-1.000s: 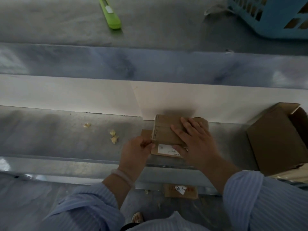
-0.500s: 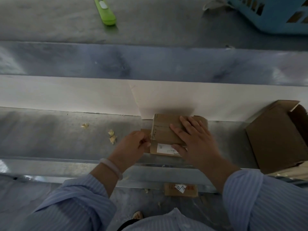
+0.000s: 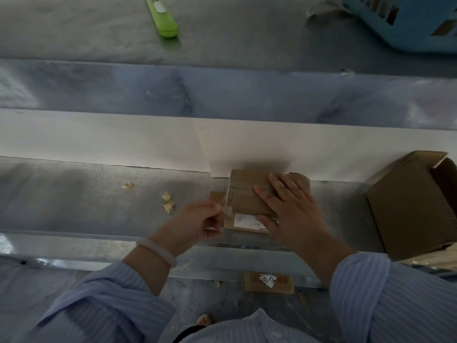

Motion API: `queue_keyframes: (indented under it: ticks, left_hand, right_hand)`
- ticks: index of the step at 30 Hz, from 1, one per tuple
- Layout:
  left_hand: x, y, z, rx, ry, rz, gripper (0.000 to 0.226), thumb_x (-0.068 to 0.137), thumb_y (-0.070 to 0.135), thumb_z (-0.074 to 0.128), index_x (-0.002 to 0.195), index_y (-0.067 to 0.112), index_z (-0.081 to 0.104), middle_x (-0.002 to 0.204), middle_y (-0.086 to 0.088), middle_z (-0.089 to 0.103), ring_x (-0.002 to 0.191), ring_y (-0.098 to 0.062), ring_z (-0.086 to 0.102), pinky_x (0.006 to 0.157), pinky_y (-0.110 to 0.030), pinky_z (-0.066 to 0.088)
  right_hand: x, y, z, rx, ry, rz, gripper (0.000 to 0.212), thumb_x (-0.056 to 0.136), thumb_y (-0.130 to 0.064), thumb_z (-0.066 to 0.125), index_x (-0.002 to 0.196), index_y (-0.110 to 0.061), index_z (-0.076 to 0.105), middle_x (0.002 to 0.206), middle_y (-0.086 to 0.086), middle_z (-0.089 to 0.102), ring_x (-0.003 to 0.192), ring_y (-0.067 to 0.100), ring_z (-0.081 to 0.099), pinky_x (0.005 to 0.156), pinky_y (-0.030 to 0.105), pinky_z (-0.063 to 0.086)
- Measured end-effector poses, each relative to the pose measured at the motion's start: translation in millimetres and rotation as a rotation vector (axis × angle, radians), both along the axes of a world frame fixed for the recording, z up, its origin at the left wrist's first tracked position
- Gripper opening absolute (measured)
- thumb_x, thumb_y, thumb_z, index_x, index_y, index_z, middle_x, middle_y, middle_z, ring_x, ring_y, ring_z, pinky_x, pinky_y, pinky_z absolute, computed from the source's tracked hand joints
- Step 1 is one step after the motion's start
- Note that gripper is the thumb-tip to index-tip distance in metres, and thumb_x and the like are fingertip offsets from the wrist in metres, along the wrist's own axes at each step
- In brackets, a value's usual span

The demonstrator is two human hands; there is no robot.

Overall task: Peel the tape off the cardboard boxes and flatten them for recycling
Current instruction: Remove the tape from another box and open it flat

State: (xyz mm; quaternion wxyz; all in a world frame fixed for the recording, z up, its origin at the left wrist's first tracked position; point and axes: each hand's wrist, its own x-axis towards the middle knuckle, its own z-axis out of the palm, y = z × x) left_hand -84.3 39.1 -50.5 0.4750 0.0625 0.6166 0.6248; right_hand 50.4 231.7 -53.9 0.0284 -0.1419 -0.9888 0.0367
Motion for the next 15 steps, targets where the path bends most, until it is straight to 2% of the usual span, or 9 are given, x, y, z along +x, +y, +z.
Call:
queue_keyframes:
  ticks: [1, 3, 4, 5, 7, 8, 10, 13, 15]
  left_hand:
    - [-4, -1, 2, 0.075, -0.088, 0.062, 0.025, 0.096, 0.008, 0.048, 0.073, 0.007, 0.057, 0.065, -0.006, 0.057, 0.058, -0.015, 0.056, 0.060, -0.030, 0.056]
    - [-8, 1, 4, 0.148, -0.112, 0.165, 0.022, 0.096, 0.009, 0.050, 0.075, 0.008, 0.058, 0.069, -0.007, 0.059, 0.062, -0.015, 0.059, 0.061, -0.030, 0.056]
    - [-9, 3, 3, 0.114, -0.012, 0.180, 0.019, 0.094, 0.010, 0.053, 0.076, 0.009, 0.059, 0.073, -0.008, 0.061, 0.064, -0.015, 0.062, 0.061, -0.029, 0.056]
    - [-11, 5, 0, 0.028, 0.167, 0.175, 0.015, 0.091, 0.011, 0.060, 0.076, 0.011, 0.059, 0.076, -0.007, 0.063, 0.066, -0.015, 0.064, 0.062, -0.029, 0.056]
    - [-15, 5, -5, -0.146, 0.534, 0.176, 0.018, 0.080, 0.015, 0.075, 0.075, 0.016, 0.058, 0.074, -0.003, 0.065, 0.071, -0.021, 0.067, 0.066, -0.038, 0.058]
    - [-17, 5, -7, -0.185, 0.636, 0.195, 0.022, 0.076, 0.016, 0.079, 0.075, 0.019, 0.057, 0.071, 0.001, 0.066, 0.072, -0.025, 0.067, 0.068, -0.044, 0.059]
    - [-19, 6, -7, -0.195, 0.732, 0.206, 0.029, 0.073, 0.020, 0.082, 0.080, 0.029, 0.055, 0.072, 0.006, 0.067, 0.072, -0.023, 0.068, 0.069, -0.047, 0.058]
    - [-16, 11, -7, -0.165, 0.852, 0.115, 0.050, 0.073, 0.024, 0.081, 0.094, 0.053, 0.047, 0.092, 0.016, 0.066, 0.078, -0.006, 0.067, 0.071, -0.035, 0.058]
    - [-17, 14, -8, -0.146, 0.892, 0.060, 0.057, 0.075, 0.023, 0.080, 0.104, 0.056, 0.044, 0.096, 0.015, 0.068, 0.081, -0.002, 0.067, 0.073, -0.031, 0.057]
  right_hand:
    - [0, 0, 0, -0.001, -0.005, 0.002, 0.065, 0.087, -0.063, 0.035, 0.147, -0.038, 0.033, 0.157, 0.004, 0.028, 0.146, 0.026, 0.021, 0.119, 0.046, 0.014]
    - [0, 1, 0, -0.008, -0.010, 0.003, 0.066, 0.087, -0.064, 0.032, 0.147, -0.039, 0.030, 0.158, 0.002, 0.024, 0.147, 0.025, 0.017, 0.120, 0.045, 0.011]
    - [0, 2, 0, -0.011, -0.014, 0.002, 0.066, 0.087, -0.065, 0.032, 0.148, -0.040, 0.028, 0.159, 0.001, 0.022, 0.147, 0.024, 0.015, 0.120, 0.044, 0.010]
    - [0, 2, -1, -0.013, -0.019, 0.001, 0.066, 0.087, -0.065, 0.032, 0.148, -0.041, 0.026, 0.160, 0.001, 0.020, 0.148, 0.023, 0.013, 0.120, 0.044, 0.009]
    - [0, 2, -1, -0.014, -0.026, 0.002, 0.066, 0.087, -0.065, 0.032, 0.149, -0.042, 0.024, 0.160, 0.000, 0.018, 0.148, 0.022, 0.011, 0.121, 0.043, 0.007]
    - [-1, 2, 0, -0.016, -0.026, 0.002, 0.066, 0.087, -0.066, 0.030, 0.148, -0.042, 0.024, 0.160, 0.000, 0.018, 0.148, 0.023, 0.012, 0.121, 0.044, 0.007]
    - [-1, 1, 1, -0.023, -0.017, 0.001, 0.067, 0.086, -0.066, 0.029, 0.148, -0.041, 0.028, 0.159, 0.001, 0.021, 0.147, 0.024, 0.015, 0.120, 0.045, 0.010]
    - [-1, 1, 2, -0.022, -0.016, 0.003, 0.066, 0.087, -0.065, 0.035, 0.147, -0.040, 0.031, 0.158, 0.002, 0.024, 0.146, 0.025, 0.019, 0.120, 0.045, 0.012]
    - [-1, 2, 1, -0.032, -0.007, -0.001, 0.065, 0.087, -0.064, 0.039, 0.146, -0.039, 0.033, 0.158, 0.002, 0.026, 0.146, 0.026, 0.021, 0.120, 0.045, 0.012]
